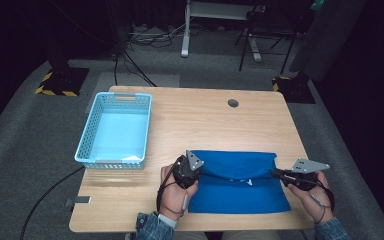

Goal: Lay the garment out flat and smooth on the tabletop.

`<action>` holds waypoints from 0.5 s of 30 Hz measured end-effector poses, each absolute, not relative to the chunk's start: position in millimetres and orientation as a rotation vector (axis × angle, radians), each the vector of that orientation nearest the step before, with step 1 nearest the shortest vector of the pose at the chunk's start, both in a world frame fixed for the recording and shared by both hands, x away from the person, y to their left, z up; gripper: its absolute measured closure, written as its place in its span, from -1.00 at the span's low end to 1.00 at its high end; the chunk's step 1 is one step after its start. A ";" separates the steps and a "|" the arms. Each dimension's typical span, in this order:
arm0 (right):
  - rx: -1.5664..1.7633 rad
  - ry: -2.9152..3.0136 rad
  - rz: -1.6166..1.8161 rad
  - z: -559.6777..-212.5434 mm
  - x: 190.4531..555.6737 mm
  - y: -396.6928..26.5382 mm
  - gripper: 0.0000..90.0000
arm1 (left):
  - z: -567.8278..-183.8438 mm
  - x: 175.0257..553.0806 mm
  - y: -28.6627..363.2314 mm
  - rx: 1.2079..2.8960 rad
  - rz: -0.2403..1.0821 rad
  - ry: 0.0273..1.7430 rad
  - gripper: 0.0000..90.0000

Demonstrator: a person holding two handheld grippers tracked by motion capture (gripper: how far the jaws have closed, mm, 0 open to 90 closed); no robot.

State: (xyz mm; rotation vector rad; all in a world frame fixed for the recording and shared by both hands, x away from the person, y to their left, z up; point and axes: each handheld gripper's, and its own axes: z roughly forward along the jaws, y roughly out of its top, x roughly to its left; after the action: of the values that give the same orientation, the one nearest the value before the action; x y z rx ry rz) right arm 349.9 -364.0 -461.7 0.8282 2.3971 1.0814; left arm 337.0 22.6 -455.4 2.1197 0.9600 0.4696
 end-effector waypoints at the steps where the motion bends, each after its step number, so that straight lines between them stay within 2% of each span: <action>1: 0.822 2.401 1.085 -458.7 346.0 -364.9 0.87 | -452.0 332.7 23.0 2.117 0.468 0.952 0.86; 4: 0.798 2.436 1.110 -449.3 335.5 -367.6 0.86 | -442.4 321.2 21.9 2.146 0.445 0.912 0.86; 8: 0.715 2.615 1.152 -435.3 331.6 -364.3 0.88 | -434.3 316.8 8.0 2.314 0.277 0.816 0.88; 9: 0.689 2.654 1.155 -431.2 335.1 -362.0 0.90 | -428.7 321.7 8.2 2.242 0.314 0.840 0.89; 10: 0.687 2.618 1.189 -426.3 342.4 -360.6 0.90 | -422.1 332.9 13.8 2.096 0.390 0.910 0.89; 11: 0.766 2.485 1.261 -422.5 354.8 -362.1 0.87 | -417.3 348.0 24.6 1.879 0.478 1.022 0.80; 12: 0.925 2.270 1.364 -422.6 369.9 -367.1 0.46 | -415.1 361.7 35.5 1.702 0.534 1.149 0.44; 13: 1.093 2.052 1.431 -427.3 383.8 -372.1 -0.10 | -416.5 370.0 43.4 1.649 0.538 1.218 0.07; 14: 1.165 2.009 1.388 -430.7 389.7 -374.0 -0.08 | -419.3 372.0 44.3 1.688 0.527 1.250 -0.01; 15: 1.149 2.014 1.369 -433.4 387.9 -372.9 -0.14 | -422.8 368.6 40.4 1.740 0.531 1.235 -0.11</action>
State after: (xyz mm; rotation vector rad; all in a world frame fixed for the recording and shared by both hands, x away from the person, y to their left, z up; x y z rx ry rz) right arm 387.9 -372.9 -433.4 1.1494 2.0140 1.3695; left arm 368.6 40.4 -422.8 1.7397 1.2347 0.5310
